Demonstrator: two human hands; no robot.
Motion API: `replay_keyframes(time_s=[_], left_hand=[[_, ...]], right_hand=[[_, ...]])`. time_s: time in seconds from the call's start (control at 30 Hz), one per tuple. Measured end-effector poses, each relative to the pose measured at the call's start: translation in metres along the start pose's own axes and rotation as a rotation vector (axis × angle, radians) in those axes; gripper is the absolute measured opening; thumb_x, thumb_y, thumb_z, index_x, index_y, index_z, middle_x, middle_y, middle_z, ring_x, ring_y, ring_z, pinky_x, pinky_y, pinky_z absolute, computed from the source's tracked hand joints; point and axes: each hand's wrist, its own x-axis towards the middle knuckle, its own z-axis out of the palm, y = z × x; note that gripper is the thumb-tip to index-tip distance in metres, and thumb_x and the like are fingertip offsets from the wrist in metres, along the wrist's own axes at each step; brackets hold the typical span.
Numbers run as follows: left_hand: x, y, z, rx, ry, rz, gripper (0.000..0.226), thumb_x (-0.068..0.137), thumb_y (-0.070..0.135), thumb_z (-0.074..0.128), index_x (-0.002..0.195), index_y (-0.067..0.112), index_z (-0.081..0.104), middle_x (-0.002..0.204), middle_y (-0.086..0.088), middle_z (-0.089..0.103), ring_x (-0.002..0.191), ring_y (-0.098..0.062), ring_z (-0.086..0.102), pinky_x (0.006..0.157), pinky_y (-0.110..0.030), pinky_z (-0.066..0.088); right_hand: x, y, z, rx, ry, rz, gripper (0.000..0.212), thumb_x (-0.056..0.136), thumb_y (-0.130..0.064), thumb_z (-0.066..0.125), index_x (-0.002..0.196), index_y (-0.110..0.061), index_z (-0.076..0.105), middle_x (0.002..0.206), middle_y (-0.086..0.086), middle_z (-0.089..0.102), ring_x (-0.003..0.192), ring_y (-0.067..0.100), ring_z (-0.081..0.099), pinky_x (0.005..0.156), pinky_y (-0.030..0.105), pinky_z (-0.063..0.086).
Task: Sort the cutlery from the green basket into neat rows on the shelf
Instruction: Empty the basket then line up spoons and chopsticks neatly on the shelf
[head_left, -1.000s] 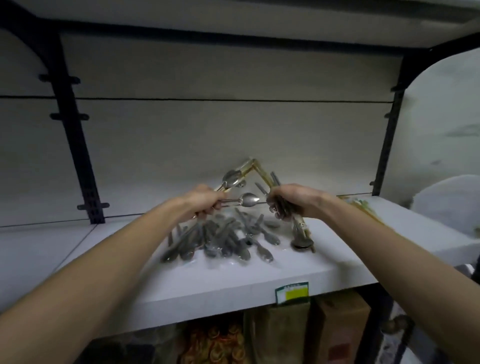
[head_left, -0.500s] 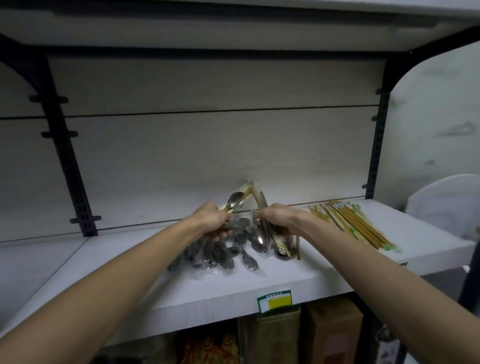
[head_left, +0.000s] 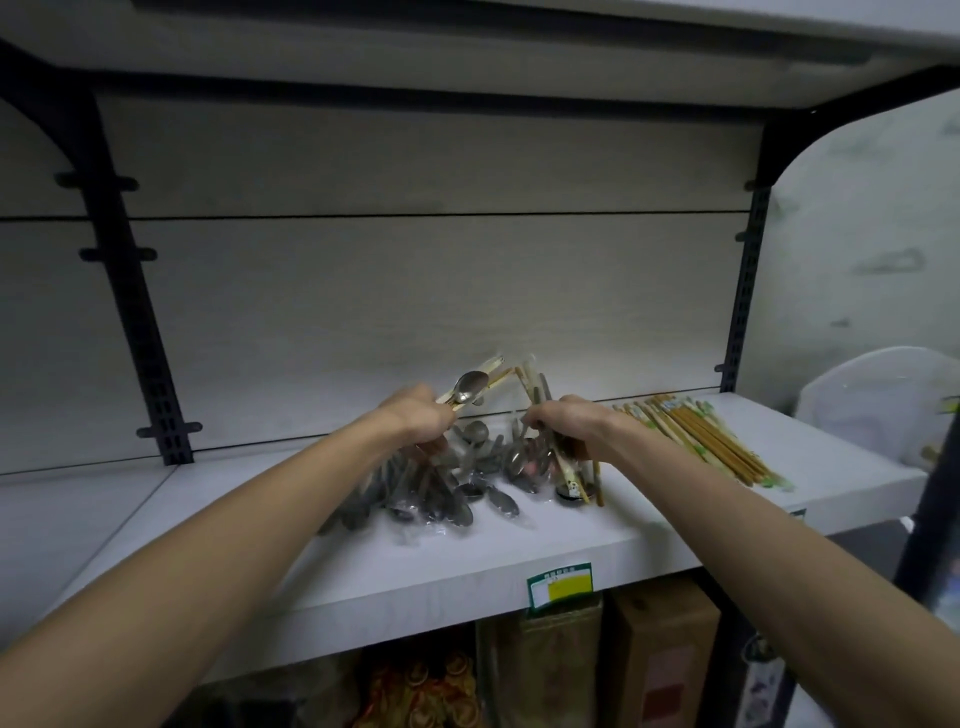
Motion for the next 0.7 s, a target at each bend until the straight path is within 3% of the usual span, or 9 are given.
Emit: replay_keyframes(time_s=[0.07,0.17,0.3,0.43,0.57,0.7], left_hand=[[-0.001,0.0,-0.006,0.074,0.026,0.022,0.018,0.099,0.023,0.052,0.089,0.009,0.059,0.088,-0.01,0.078,0.093,-0.03,0.075,0.077,-0.036,0.057],[-0.003,0.0,-0.009,0.074,0.026,0.045,0.016,0.1,0.021,0.052,0.091,0.01,0.059,0.092,-0.011,0.078,0.084,-0.026,0.07,0.071,-0.034,0.054],[-0.008,0.002,-0.005,-0.073,-0.021,0.046,0.019,0.103,0.016,0.051,0.087,0.008,0.058,0.081,-0.011,0.068,0.062,-0.02,0.058,0.054,-0.025,0.047],[-0.011,0.0,-0.006,-0.238,-0.089,0.018,0.021,0.103,0.015,0.053,0.084,0.01,0.059,0.064,-0.002,0.051,0.049,-0.012,0.044,0.042,-0.02,0.038],[-0.009,-0.007,-0.009,-0.375,-0.114,-0.001,0.021,0.103,0.012,0.053,0.083,0.011,0.056,0.062,0.001,0.049,0.043,-0.007,0.04,0.036,-0.017,0.033],[-0.004,-0.015,-0.007,-0.365,-0.102,0.025,0.025,0.101,0.013,0.055,0.076,0.011,0.055,0.064,-0.002,0.047,0.044,-0.01,0.037,0.036,-0.02,0.028]], right_hand=[[0.001,0.0,-0.001,-0.002,-0.01,0.005,0.031,0.097,-0.024,0.057,0.111,0.003,0.052,0.087,0.021,0.071,0.082,0.04,0.069,0.078,0.051,0.057],[0.002,-0.001,-0.002,-0.027,0.03,-0.008,0.034,0.094,-0.028,0.062,0.109,0.003,0.054,0.089,0.021,0.07,0.077,0.037,0.069,0.087,0.054,0.055],[0.0,-0.004,0.002,-0.134,0.17,-0.023,0.03,0.096,-0.028,0.063,0.097,0.001,0.058,0.074,0.017,0.069,0.056,0.027,0.064,0.06,0.034,0.054],[0.001,-0.005,0.002,-0.139,0.198,-0.014,0.044,0.094,-0.042,0.064,0.1,0.0,0.054,0.081,0.013,0.06,0.067,0.025,0.056,0.06,0.031,0.049],[-0.001,-0.004,0.002,-0.094,0.204,0.002,0.057,0.092,-0.049,0.067,0.114,0.003,0.056,0.068,0.008,0.063,0.05,0.02,0.058,0.046,0.026,0.046],[0.0,-0.004,0.007,-0.074,0.199,-0.005,0.088,0.074,-0.07,0.072,0.129,-0.004,0.054,0.091,0.008,0.062,0.08,0.025,0.061,0.074,0.036,0.052]])
